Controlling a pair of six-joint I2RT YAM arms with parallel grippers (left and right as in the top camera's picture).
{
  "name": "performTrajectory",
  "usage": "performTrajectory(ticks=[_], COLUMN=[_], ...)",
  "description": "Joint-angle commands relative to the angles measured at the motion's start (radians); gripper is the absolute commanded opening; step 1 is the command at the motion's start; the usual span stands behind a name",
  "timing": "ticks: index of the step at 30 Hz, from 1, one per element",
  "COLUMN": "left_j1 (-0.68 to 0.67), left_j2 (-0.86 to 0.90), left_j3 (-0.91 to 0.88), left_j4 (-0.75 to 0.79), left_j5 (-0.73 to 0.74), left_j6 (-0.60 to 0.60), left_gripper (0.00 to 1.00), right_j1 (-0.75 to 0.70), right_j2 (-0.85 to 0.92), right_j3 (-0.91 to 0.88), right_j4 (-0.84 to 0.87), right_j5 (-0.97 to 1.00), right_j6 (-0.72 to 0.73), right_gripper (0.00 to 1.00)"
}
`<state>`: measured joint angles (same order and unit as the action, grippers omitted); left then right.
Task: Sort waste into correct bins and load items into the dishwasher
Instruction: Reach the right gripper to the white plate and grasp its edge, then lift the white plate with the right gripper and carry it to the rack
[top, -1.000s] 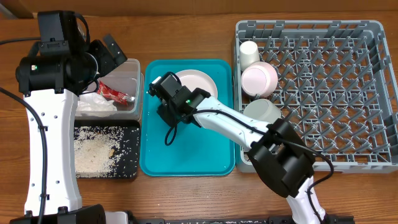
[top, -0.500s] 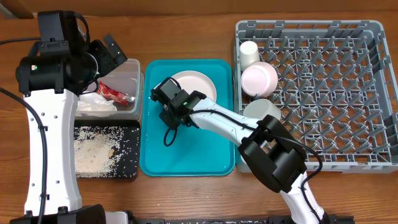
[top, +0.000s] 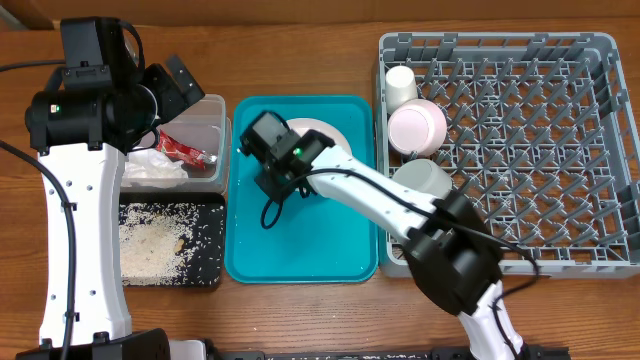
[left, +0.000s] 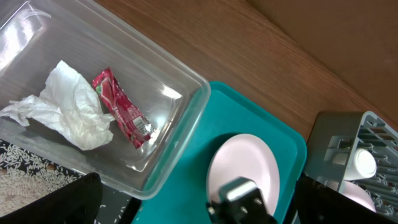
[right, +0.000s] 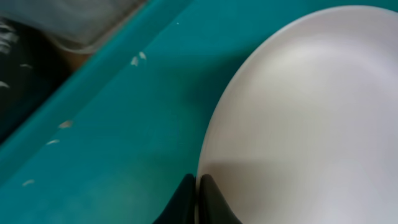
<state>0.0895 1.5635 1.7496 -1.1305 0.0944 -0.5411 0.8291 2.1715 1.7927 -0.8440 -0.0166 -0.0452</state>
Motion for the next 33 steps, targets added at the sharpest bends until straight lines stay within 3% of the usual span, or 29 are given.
performTrajectory(ticks=[1,4,9,20,25,33], left_j1=[0.002,0.002,0.002,0.002,0.002,0.002], left_j2=[-0.013,-0.013,-0.013,-0.013,-0.013,-0.013], left_j3=[0.019,0.019,0.019,0.019,0.019,0.019], left_j4=[0.002,0.002,0.002,0.002,0.002,0.002], left_j5=[0.007,0.007,0.007,0.007,0.007,0.007], left_j6=[0.014,0.014,0.013,0.013,0.014,0.014], left_gripper=[1.00,1.00,1.00,1.00,1.00,1.00], right_j1=[-0.017,-0.055,-0.218,-0.793,-0.950,-1.062], right_j2=[-0.177,-0.267,-0.404,-0.453,-0.453,-0.453], right_j3=[0.109,0.133,0.133,0.094,0.023,-0.112], right_j4=[-0.042,-0.082,-0.140,-0.236,-0.240,-0.191], right_j5=[-0.066,-0.104,-0.362,-1.094,-1.169,-1.176], right_j6=[0.023,0.023,0.022,-0.035,-0.042,-0.041], right_gripper=[0.04,0.04,0.04,0.04,0.04,0.04])
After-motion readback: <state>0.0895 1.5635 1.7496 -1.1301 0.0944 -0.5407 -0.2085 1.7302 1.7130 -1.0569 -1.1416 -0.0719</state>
